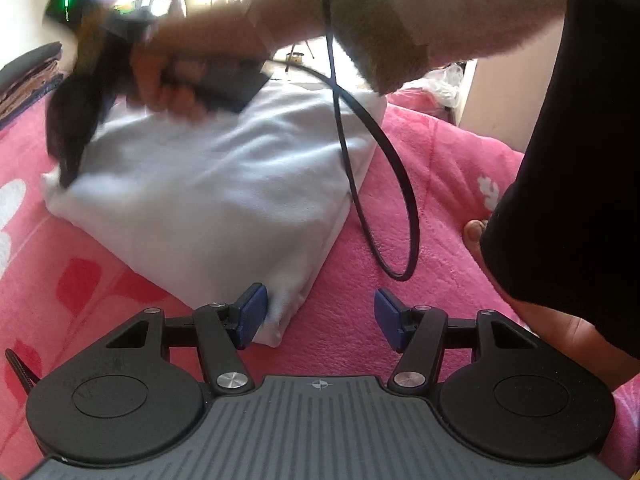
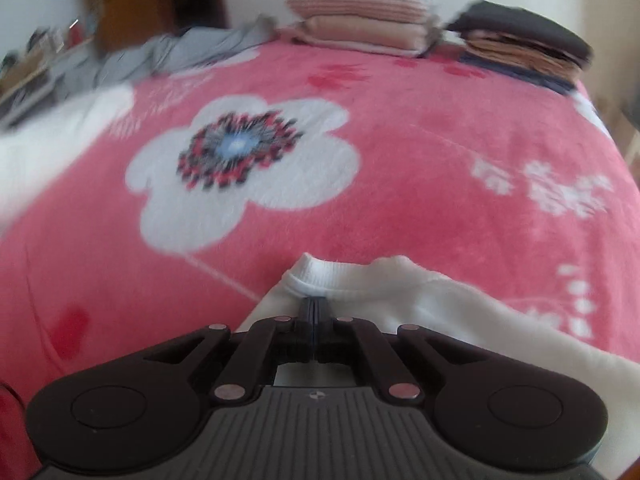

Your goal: Fold clothes

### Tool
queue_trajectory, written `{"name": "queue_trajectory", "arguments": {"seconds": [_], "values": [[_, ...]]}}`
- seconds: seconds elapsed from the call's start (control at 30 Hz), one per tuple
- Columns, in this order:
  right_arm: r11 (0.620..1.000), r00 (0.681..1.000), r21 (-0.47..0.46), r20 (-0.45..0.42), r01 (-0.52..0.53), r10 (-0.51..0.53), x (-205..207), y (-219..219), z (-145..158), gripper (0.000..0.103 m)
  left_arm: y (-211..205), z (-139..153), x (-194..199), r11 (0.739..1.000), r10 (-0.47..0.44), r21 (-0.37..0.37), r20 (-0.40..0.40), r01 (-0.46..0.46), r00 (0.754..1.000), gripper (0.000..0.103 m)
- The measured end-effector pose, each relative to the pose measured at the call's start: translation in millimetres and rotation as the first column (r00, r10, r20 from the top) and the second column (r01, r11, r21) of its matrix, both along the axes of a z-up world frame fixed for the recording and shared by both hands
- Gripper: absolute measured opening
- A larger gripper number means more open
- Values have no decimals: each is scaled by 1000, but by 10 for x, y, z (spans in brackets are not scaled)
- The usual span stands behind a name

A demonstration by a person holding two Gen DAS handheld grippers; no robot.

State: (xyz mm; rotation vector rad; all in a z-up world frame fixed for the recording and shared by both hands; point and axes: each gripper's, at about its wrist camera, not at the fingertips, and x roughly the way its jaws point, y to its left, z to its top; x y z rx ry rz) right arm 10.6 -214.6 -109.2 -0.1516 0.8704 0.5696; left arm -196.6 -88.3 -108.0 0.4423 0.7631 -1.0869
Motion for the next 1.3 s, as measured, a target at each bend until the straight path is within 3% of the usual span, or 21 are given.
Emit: {"name": "queue_trajectory", "arguments": {"seconds": [0.03,0.17,0.27,0.3,0.4,0.53,0.57,0.63,0.67,0.77,0.87,0.93,0.97,1.0,1.07,1.13,1.23,1.3], "values": [[1000,1000,15,6,16,-16,-46,-30,123,0,4,6,-3,1000,-1,-2,-1,1,1000,59],[993,994,44,-22,-109,110,-451,-84,424,0,-7,-1,-19,1000,-3,-1,3,3,1000,59],[975,988,-164,-47,-151,145,-647,48,-16,0,-9,6,-28,1000,-2,4,8,2,1000,59],[975,988,-160,5,-155,157,-714,34,-127,0,-9,8,-31,1000,-1,6,10,1,1000,59],[984,994,-138,1,-109,110,-741,22,96,0,-10,15,-41,1000,0,11,15,0,1000,59],[979,980,-39,-17,-201,200,-1036,-39,472,0,-12,24,-54,1000,1,18,22,-2,1000,58],[971,973,-58,-35,-230,228,-1108,-12,437,0,-13,27,-57,1000,2,20,24,-2,1000,58],[953,972,-194,-82,-232,220,-1168,62,71,0,-14,31,-63,1000,2,23,27,-3,1000,58],[952,973,-201,-40,-230,227,-1216,33,-88,0,-14,34,-66,1000,1,27,28,-2,1000,58],[971,983,-158,-46,-181,176,-1222,-14,89,0,-6,59,-84,1000,2,31,30,-3,1000,57],[968,973,-97,-26,-232,231,-1393,-53,382,0,5,92,-101,1000,15,25,29,-16,999,57],[949,954,-100,-47,-300,296,-1528,-38,384,0,-7,80,-87,999,26,19,15,-26,1000,57],[938,950,-150,-74,-311,303,-1544,-5,251,0,-13,74,-79,999,31,17,9,-31,999,57],[931,955,-212,-74,-297,287,-1592,10,61,0,-12,72,-78,999,33,17,7,-33,999,57],[939,960,-206,-28,-277,277,-1629,-26,-41,0,4,74,-87,999,30,22,16,-30,999,56],[959,970,-147,-58,-242,236,-1589,-79,149,0,21,77,-96,999,27,27,26,-28,999,56],[957,958,-46,-21,-286,285,-1785,-238,439,0,45,82,-110,999,23,35,39,-24,999,56],[949,952,-82,-69,-303,298,-1865,-245,316,0,62,84,-119,999,20,40,49,-22,999,56]]}}
